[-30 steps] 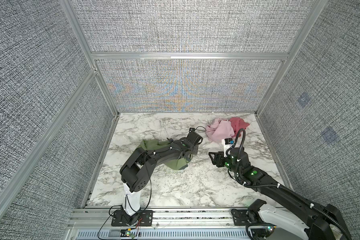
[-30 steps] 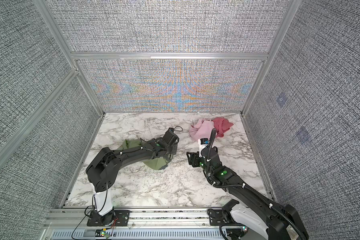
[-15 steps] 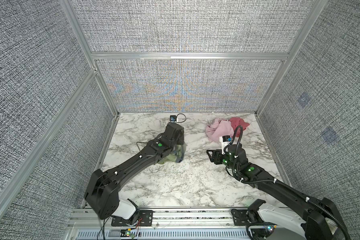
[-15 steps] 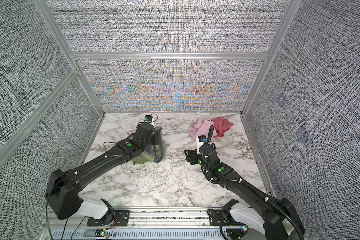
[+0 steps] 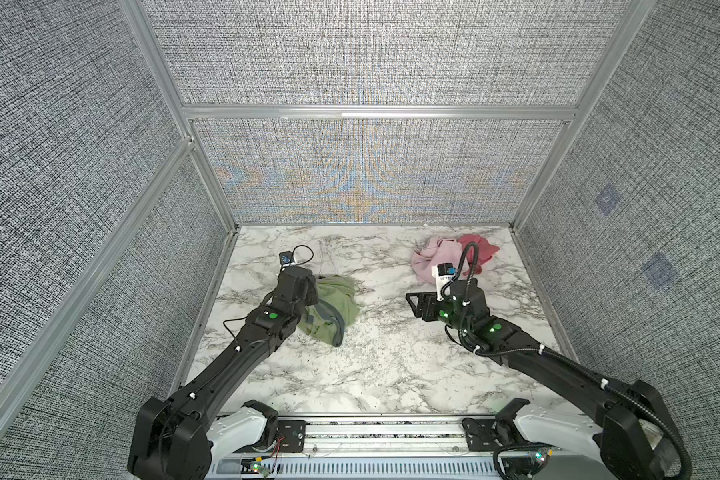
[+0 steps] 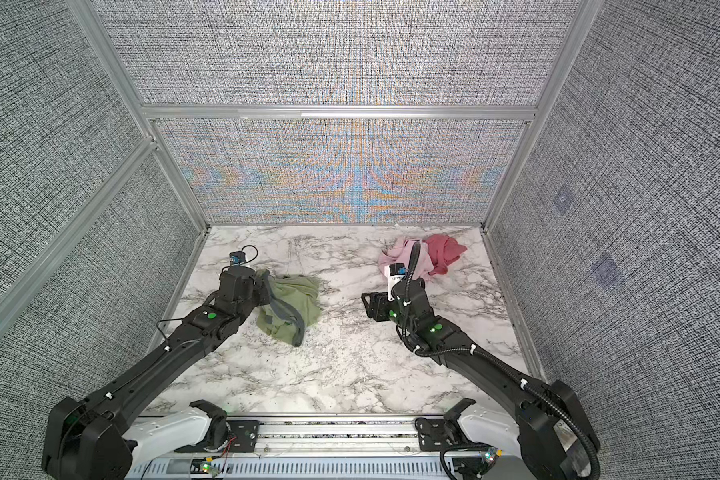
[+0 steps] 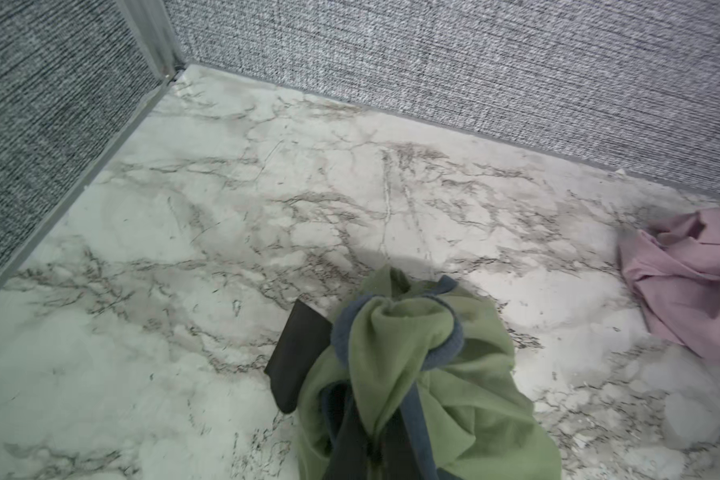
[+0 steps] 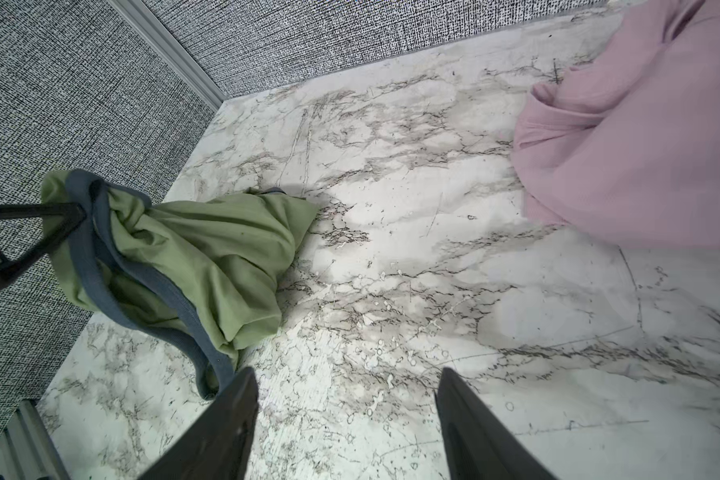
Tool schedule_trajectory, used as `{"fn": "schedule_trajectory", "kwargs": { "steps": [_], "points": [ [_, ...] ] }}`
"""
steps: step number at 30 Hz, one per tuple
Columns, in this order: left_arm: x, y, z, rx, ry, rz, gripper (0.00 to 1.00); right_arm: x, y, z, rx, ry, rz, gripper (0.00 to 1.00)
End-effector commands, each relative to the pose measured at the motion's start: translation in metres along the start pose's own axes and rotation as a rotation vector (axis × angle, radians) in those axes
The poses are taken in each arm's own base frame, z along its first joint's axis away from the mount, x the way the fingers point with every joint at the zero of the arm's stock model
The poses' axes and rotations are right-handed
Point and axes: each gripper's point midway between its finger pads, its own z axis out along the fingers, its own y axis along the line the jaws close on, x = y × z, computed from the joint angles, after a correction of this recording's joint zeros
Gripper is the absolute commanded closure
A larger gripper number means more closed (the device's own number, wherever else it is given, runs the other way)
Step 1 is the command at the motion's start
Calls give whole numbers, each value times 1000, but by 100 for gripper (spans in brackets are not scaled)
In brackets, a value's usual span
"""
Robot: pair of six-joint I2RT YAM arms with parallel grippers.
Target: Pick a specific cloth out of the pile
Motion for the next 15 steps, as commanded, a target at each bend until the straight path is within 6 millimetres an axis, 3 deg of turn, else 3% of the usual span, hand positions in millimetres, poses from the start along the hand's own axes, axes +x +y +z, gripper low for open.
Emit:
{"fn": "schedule_trajectory", "kwargs": {
  "steps": [1, 7, 15],
  "points": [
    [12, 17, 7, -39, 22, -38, 100, -7, 9, 1, -39, -15, -3, 30],
    [40, 41, 29, -74, 76, -90, 100, -3, 8, 1, -37, -5, -3, 30],
    [68, 46, 52, -53, 117, -118, 100, 0, 4, -1, -24, -2, -9, 30]
  ]
}}
